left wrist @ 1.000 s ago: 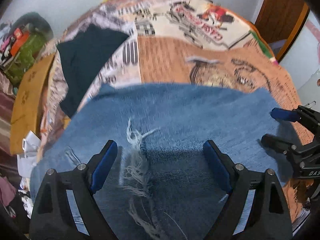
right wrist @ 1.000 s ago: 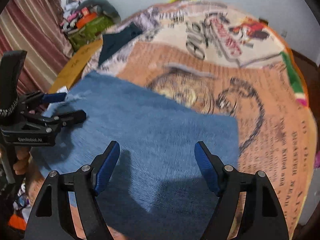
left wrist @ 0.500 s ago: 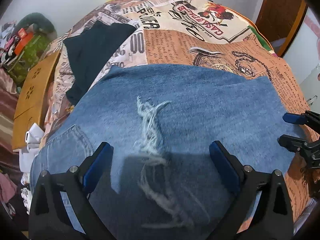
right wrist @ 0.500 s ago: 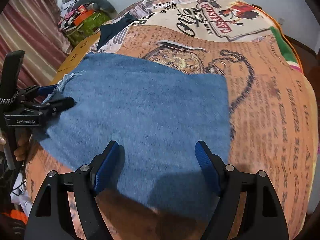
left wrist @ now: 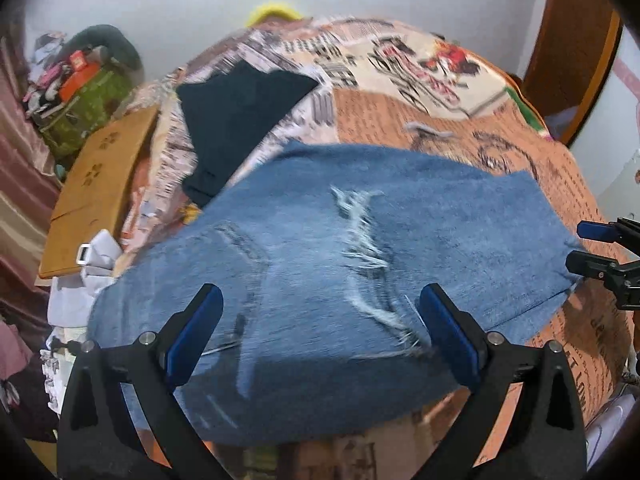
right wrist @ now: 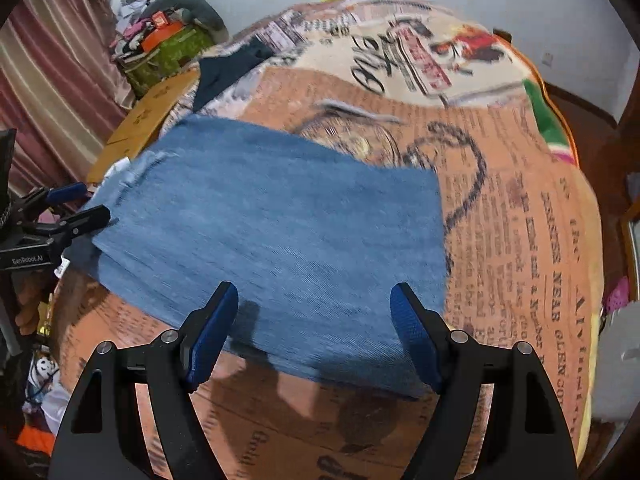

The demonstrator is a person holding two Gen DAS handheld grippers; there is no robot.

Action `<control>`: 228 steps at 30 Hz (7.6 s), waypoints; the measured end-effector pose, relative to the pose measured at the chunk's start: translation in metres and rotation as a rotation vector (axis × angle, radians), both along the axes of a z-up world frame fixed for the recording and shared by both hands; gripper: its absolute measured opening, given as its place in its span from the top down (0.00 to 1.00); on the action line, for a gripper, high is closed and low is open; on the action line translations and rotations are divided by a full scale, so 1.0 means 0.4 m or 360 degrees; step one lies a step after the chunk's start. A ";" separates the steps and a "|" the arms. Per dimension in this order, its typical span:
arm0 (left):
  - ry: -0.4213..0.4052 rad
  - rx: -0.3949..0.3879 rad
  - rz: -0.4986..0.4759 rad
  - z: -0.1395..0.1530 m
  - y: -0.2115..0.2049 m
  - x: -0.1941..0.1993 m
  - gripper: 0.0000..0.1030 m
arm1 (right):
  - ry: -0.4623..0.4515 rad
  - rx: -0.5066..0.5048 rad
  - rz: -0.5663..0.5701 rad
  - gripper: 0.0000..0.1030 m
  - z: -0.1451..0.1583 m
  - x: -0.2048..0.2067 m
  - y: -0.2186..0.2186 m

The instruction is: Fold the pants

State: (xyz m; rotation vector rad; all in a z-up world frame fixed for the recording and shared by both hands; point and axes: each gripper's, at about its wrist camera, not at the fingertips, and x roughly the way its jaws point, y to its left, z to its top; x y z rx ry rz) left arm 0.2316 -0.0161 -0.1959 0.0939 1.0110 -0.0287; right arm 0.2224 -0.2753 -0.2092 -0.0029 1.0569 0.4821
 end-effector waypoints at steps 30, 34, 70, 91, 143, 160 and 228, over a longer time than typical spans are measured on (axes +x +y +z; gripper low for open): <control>0.0247 -0.0815 0.0870 -0.162 0.582 -0.235 0.03 | 0.0042 0.0109 0.0441 0.24 -0.016 0.024 0.429; 0.0324 -0.1129 0.0866 -0.213 0.590 -0.252 0.03 | 0.0012 0.0074 0.0467 0.24 -0.014 0.016 0.435; -0.0426 -0.0470 0.0735 0.201 0.585 -0.109 0.78 | -0.0054 0.0079 0.0090 0.25 0.053 0.025 0.164; -0.0535 -0.0373 -0.0017 0.385 -0.067 0.119 0.83 | 0.0029 0.0222 0.0001 0.24 -0.058 0.014 0.028; 0.0256 0.0188 -0.0110 -0.204 0.164 0.391 0.00 | 0.0030 0.0027 -0.0077 0.11 -0.048 0.003 0.035; 0.0326 -0.0084 -0.0022 -0.106 0.222 0.001 0.00 | -0.0223 0.0068 0.0033 0.13 0.062 -0.061 0.061; 0.0027 -0.0040 -0.0370 0.027 0.000 0.309 0.55 | -0.0271 -0.0137 0.0208 0.74 0.030 0.217 0.163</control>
